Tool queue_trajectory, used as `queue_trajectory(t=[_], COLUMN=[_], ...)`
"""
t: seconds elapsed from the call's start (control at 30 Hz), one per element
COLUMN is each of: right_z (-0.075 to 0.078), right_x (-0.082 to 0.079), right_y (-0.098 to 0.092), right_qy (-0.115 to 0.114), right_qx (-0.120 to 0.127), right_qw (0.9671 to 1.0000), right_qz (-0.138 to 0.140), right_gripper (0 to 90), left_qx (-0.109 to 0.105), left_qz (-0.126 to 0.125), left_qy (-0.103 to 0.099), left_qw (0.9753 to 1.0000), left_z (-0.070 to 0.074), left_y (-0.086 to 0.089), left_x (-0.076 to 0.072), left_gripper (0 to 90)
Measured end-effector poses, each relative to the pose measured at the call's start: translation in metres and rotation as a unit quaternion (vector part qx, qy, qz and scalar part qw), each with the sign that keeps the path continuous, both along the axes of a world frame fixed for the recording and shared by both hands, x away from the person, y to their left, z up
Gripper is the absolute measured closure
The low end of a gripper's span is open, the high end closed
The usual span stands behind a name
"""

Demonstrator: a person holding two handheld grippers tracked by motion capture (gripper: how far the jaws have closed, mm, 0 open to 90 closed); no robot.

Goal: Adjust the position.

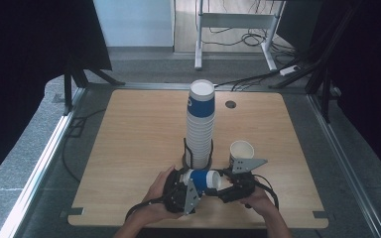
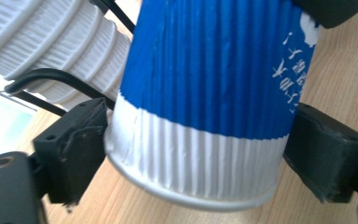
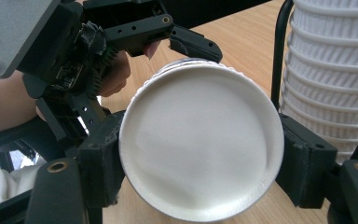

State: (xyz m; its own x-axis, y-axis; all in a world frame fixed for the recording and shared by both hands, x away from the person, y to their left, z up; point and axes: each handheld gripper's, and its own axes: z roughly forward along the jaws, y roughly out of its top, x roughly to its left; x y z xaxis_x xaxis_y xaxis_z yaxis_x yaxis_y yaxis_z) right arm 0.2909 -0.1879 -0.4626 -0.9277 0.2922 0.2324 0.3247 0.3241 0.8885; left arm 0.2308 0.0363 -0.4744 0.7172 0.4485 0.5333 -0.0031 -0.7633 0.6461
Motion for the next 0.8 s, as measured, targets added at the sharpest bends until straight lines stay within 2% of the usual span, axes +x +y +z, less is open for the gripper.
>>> queue_trajectory(t=[0.4, 0.6, 0.8], right_z=[-0.0017, -0.0017, -0.0026], right_x=[-0.0014, -0.0015, -0.0011], right_y=[0.0046, 0.0048, 0.0055], right_qy=[-0.001, -0.002, -0.003], right_qx=[-0.01, -0.013, -0.017], right_qw=[0.9999, 0.9999, 0.9998], right_qz=[0.01, 0.008, -0.001], right_gripper=[27.2, 26.9, 26.6], left_qx=[0.013, 0.018, 0.026], left_qz=[0.0, 0.003, 0.007], left_qy=[-0.004, -0.001, -0.01], left_qw=[0.9999, 0.9998, 0.9996], left_z=[-0.005, -0.0048, -0.0056], left_y=[-0.0037, -0.0045, -0.0041], left_x=[0.0004, 0.0002, 0.0009], left_gripper=[12.6, 14.6, 15.6])
